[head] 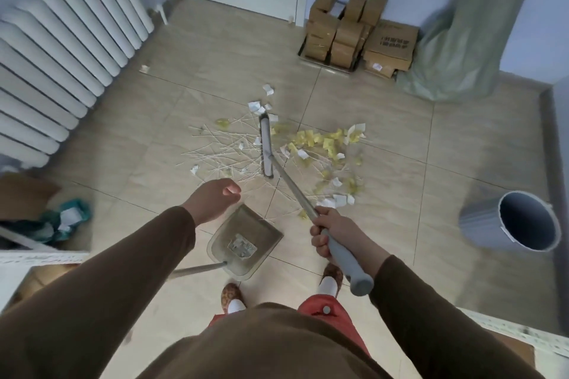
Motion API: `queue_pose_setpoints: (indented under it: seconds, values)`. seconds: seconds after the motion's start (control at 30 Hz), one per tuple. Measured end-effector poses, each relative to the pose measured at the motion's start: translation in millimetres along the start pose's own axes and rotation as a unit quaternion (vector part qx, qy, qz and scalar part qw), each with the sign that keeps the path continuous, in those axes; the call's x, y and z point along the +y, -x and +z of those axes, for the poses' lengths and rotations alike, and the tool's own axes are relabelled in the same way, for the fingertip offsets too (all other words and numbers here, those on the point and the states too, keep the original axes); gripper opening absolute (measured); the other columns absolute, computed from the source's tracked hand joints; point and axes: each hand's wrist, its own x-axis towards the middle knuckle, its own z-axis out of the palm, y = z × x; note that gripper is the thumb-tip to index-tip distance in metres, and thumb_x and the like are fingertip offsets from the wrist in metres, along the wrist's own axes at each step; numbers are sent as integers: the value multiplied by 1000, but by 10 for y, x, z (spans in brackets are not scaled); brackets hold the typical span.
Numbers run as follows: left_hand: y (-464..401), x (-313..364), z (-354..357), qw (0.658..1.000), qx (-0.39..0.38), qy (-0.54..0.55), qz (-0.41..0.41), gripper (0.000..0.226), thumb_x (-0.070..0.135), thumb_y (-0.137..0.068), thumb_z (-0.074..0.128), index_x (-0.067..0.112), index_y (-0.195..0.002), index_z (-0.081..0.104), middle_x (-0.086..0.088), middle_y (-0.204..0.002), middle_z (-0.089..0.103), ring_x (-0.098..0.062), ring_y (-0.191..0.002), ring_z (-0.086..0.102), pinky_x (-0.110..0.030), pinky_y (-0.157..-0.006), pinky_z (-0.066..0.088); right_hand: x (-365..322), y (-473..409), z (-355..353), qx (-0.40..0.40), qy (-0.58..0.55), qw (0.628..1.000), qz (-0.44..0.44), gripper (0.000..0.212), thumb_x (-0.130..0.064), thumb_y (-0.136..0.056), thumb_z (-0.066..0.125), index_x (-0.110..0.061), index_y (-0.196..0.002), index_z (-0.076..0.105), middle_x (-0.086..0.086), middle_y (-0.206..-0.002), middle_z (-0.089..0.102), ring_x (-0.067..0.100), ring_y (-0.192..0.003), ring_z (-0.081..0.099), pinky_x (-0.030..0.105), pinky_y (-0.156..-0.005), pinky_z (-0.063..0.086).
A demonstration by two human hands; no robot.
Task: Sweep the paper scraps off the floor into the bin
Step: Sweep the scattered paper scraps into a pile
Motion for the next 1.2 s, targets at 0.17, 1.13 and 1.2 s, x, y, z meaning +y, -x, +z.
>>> queue_pose_setpoints:
  seconds: [0.17, 1.13, 1.2]
  values:
    - [211, -736, -409, 999, 18, 2, -36, 19, 26, -94, 60, 20, -110, 70, -2, -111, 68, -22, -104, 62, -31, -86, 45, 187, -402, 907, -88, -28, 994, 55, 12, -8, -98, 43, -18, -101, 47, 2, -67, 47, 6, -39, 44, 16, -33, 36]
    - [-457, -711, -355, 997, -12, 39, -60, 15, 28, -92, 59, 26, -105, 67, 4, -103, 65, -17, -98, 61, -29, -81, 43, -625, -1069, 519, 89, -35, 990, 107, 13, -19, -100, 47, -7, -97, 50, 6, -75, 55, 9, -34, 50, 18, -30, 42]
    - [-470, -715, -383, 998, -12, 37, -53, 18, 29, -92, 59, 24, -107, 68, 4, -102, 64, -18, -98, 61, -29, -82, 43, -541, -830, 527, 81, -46, 992, 89, 12, -20, -100, 49, -9, -102, 53, 7, -73, 56, 9, -38, 50, 18, -32, 43]
